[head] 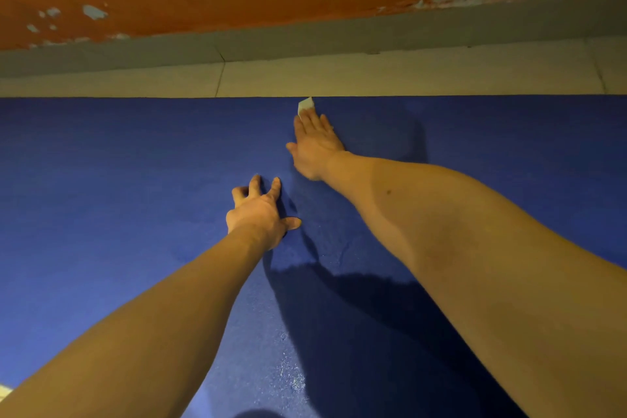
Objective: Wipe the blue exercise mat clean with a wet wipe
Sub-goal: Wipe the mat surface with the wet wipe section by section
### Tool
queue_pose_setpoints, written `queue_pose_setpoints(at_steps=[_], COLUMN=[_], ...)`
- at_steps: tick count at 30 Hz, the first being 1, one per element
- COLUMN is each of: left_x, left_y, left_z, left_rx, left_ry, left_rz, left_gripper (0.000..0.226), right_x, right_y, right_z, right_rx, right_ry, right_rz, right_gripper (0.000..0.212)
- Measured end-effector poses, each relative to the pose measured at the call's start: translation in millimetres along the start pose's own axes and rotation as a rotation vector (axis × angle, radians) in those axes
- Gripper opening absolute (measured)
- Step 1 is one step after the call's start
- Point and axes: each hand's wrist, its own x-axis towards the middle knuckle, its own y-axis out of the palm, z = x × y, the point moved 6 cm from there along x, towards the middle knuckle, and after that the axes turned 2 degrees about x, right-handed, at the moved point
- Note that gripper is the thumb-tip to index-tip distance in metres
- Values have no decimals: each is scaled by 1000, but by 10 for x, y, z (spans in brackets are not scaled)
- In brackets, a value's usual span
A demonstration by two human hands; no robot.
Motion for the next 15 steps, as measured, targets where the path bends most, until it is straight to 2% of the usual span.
queue_pose_setpoints(at_steps=[3,8,10,13,15], left_x=[-21,-36,-37,-25,-17], left_y=[-7,2,12,20,18], left_z=[-10,2,0,2,3], left_rx=[1,-14,-27,-30,-31], left_ry=[-3,-2,4,1,0], left_rz=[-4,-14,-15,-26,-26], left_gripper=[99,99,100,101,101], right_x=[-76,-339,-412,-400,-372], right_y=[-50,-222,-231,-140,-15], right_z=[-211,-946,-1075,-910,-629], right_rx=[-99,-157,-121,-43,-17], right_ry=[46,396,470,454,352], right_rz=[-26,-78,-70,-118,-147], right_gripper=[66,70,72,73,74])
